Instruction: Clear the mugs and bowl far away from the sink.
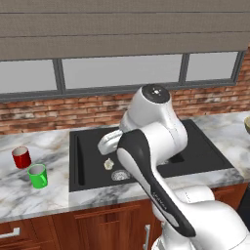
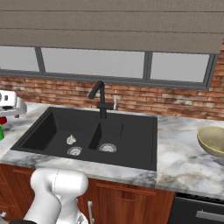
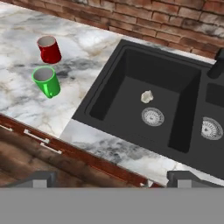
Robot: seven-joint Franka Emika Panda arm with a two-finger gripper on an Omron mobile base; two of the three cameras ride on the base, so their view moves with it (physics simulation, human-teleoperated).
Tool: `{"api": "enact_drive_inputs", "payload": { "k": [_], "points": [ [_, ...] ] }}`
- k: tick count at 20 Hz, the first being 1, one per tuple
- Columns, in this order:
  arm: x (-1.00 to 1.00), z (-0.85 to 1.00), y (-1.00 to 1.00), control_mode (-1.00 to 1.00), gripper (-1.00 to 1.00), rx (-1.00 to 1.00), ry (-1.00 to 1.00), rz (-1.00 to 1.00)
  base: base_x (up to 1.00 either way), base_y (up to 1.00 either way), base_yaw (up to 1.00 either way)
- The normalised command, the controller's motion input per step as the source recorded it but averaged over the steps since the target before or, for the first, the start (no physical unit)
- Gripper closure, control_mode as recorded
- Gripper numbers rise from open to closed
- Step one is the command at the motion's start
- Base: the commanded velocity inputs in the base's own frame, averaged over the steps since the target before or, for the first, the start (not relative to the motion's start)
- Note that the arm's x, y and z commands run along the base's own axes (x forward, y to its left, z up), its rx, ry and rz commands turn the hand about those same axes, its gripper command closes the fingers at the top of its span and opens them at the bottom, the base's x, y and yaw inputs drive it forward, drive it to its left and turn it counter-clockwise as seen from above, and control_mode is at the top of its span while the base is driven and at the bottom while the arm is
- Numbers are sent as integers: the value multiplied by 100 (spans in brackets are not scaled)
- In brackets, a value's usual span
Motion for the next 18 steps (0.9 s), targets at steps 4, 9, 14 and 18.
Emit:
{"api": "enact_drive_inputs", "payload": {
  "k": [4,9,14,18],
  "points": [
    [0,-9,52,-100,-100,2,0,5,0,0,0],
    [3,-33,47,-100,-100,-3,0,0,0,0,0],
    [4,-28,38,-100,-100,-1,1,0,0,0,0],
    [12,-25,36,-100,-100,0,3,0,0,0,0]
  ]
}}
